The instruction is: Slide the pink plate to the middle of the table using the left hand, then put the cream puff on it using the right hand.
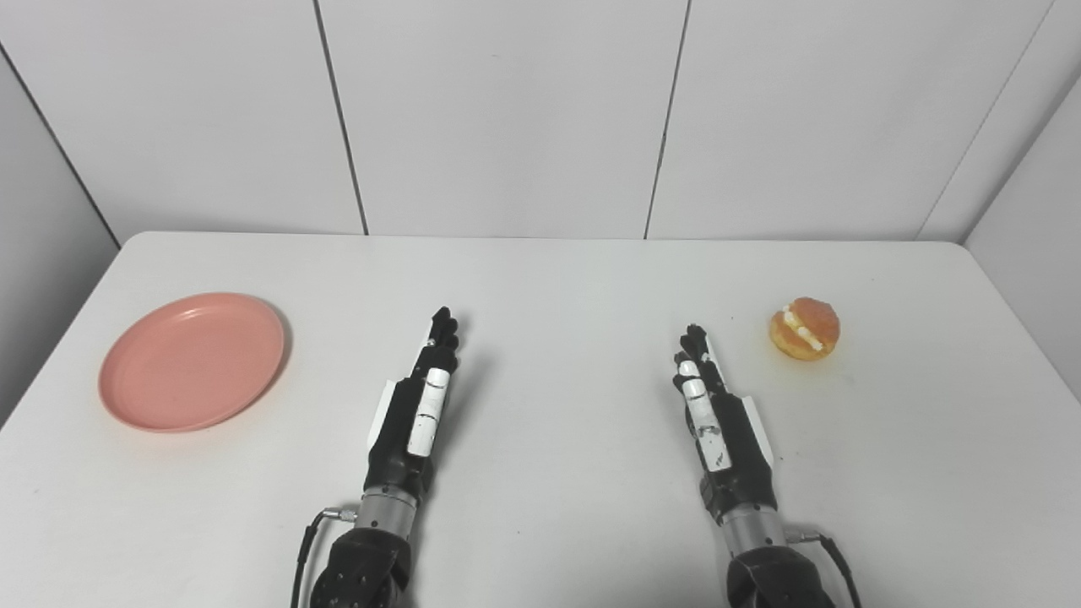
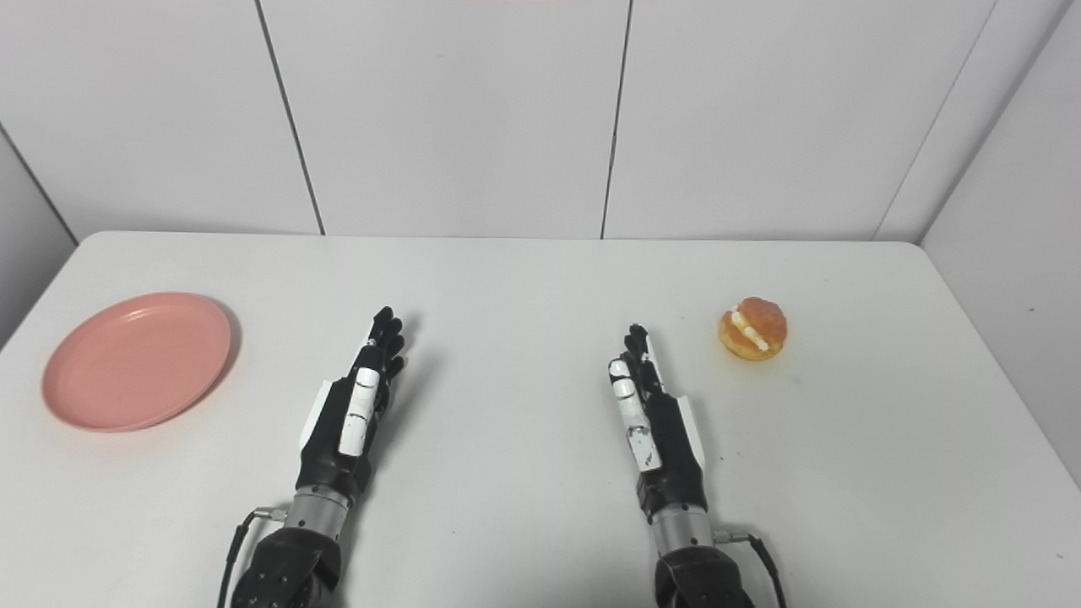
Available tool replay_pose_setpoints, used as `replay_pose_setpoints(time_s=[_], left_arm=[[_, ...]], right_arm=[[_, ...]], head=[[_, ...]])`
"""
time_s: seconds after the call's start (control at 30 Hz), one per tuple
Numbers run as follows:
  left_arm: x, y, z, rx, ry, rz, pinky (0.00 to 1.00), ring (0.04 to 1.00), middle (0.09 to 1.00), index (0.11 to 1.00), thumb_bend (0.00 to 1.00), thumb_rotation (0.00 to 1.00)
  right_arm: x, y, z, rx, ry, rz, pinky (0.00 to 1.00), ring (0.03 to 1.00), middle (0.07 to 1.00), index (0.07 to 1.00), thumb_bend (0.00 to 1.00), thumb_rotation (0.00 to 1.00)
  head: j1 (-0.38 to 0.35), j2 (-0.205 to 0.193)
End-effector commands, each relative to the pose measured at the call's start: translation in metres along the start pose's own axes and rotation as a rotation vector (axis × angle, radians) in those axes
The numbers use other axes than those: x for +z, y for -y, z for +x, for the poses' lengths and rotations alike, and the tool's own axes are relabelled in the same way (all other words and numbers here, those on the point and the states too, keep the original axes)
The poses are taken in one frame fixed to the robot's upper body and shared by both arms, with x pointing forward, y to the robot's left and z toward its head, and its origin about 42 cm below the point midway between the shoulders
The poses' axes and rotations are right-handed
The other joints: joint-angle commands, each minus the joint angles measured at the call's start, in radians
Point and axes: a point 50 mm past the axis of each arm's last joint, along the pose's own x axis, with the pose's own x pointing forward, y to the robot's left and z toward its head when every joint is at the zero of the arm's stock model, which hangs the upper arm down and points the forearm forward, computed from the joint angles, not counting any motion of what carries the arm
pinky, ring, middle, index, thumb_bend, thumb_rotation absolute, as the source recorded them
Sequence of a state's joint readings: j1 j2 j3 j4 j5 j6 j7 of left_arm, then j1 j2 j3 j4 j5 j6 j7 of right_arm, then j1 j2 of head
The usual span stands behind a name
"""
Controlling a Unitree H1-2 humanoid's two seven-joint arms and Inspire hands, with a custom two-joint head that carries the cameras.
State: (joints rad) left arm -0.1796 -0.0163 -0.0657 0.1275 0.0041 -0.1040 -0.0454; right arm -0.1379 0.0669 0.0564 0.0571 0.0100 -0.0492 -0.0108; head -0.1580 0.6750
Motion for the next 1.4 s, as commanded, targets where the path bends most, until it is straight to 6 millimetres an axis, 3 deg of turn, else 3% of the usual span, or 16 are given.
replay_pose_setpoints(time_s=[0.0,0.17,0.23,0.4,0.43,0.47,0.5,0.53,0.6,0.67,0.8,0.93,1.23,1.37], left_arm=[[-0.011,-0.005,-0.009,0.012,-0.015,0.007,1.00,1.000,1.000,1.000,0.64,1.00],[-0.012,-0.005,-0.009,0.017,-0.015,0.009,1.00,1.000,1.000,1.000,0.64,1.00],[-0.012,-0.003,-0.008,0.015,-0.022,0.006,1.00,1.000,1.000,1.000,0.65,1.00],[-0.010,0.012,-0.010,0.027,-0.024,-0.019,1.00,0.994,0.996,0.989,0.63,1.00],[-0.011,0.018,-0.009,0.038,-0.023,-0.029,1.00,0.993,0.995,0.987,0.63,1.00],[-0.011,0.022,-0.009,0.045,-0.022,-0.037,1.00,0.988,0.991,0.980,0.62,1.00],[-0.010,0.029,-0.009,0.047,-0.016,-0.047,1.00,0.986,0.989,0.977,0.62,1.00],[-0.010,0.034,-0.009,0.048,-0.011,-0.052,0.99,0.990,0.987,0.976,0.56,1.00],[-0.010,0.043,-0.008,0.034,-0.030,-0.024,0.98,0.993,0.986,0.979,0.54,1.00],[-0.011,0.049,-0.006,0.014,-0.051,0.004,1.00,1.000,0.999,0.997,0.61,1.00],[-0.014,0.055,-0.002,0.024,-0.054,-0.002,1.00,1.000,1.000,1.000,0.65,1.00],[-0.018,0.055,-0.001,0.032,-0.064,0.017,1.00,1.000,0.995,1.000,0.71,1.00],[-0.019,0.050,0.003,0.054,-0.041,0.011,1.00,1.000,0.990,0.990,0.66,1.00],[-0.008,0.041,0.010,0.072,-0.010,-0.043,1.00,1.000,0.993,0.985,0.57,1.00]], right_arm=[[0.015,-0.002,0.005,0.010,0.075,-0.004,1.00,1.000,1.000,1.000,0.56,0.90],[0.014,-0.002,0.006,0.005,0.075,-0.006,1.00,1.000,1.000,0.999,0.56,0.90],[0.013,0.000,0.005,0.005,0.073,-0.003,1.00,1.000,1.000,0.998,0.56,0.90],[0.015,0.012,0.001,0.021,0.070,-0.006,1.00,1.000,1.000,1.000,0.57,0.90],[0.015,0.018,-0.001,0.030,0.070,-0.002,1.00,1.000,1.000,1.000,0.57,0.90],[0.014,0.022,-0.002,0.037,0.070,0.001,1.00,1.000,1.000,1.000,0.55,0.90],[0.014,0.029,-0.004,0.046,0.069,0.004,1.00,1.000,1.000,1.000,0.55,0.91],[0.014,0.033,-0.005,0.052,0.068,0.006,1.00,1.000,1.000,1.000,0.54,0.90],[0.014,0.043,-0.007,0.064,0.064,0.010,1.00,1.000,1.000,1.000,0.54,0.90],[0.010,0.048,-0.006,0.070,0.051,0.029,1.00,1.000,1.000,1.000,0.58,0.89],[0.007,0.055,-0.005,0.068,0.051,0.037,1.00,1.000,1.000,1.000,0.59,0.89],[0.008,0.058,-0.006,0.067,0.064,0.022,1.00,1.000,1.000,1.000,0.54,0.89],[0.003,0.054,-0.004,0.067,0.047,0.063,1.00,1.000,1.000,1.000,0.56,0.87],[0.002,0.053,-0.004,0.063,0.045,0.058,1.00,1.000,1.000,1.000,0.57,0.86]], head=[[0.001,0.000],[0.004,-0.002],[0.039,-0.009],[0.198,-0.041],[0.288,-0.067],[0.288,-0.067],[0.351,-0.085],[0.351,-0.085],[0.426,-0.114],[0.446,-0.126],[0.456,-0.140],[0.452,-0.145],[0.434,-0.159],[0.432,-0.162]])
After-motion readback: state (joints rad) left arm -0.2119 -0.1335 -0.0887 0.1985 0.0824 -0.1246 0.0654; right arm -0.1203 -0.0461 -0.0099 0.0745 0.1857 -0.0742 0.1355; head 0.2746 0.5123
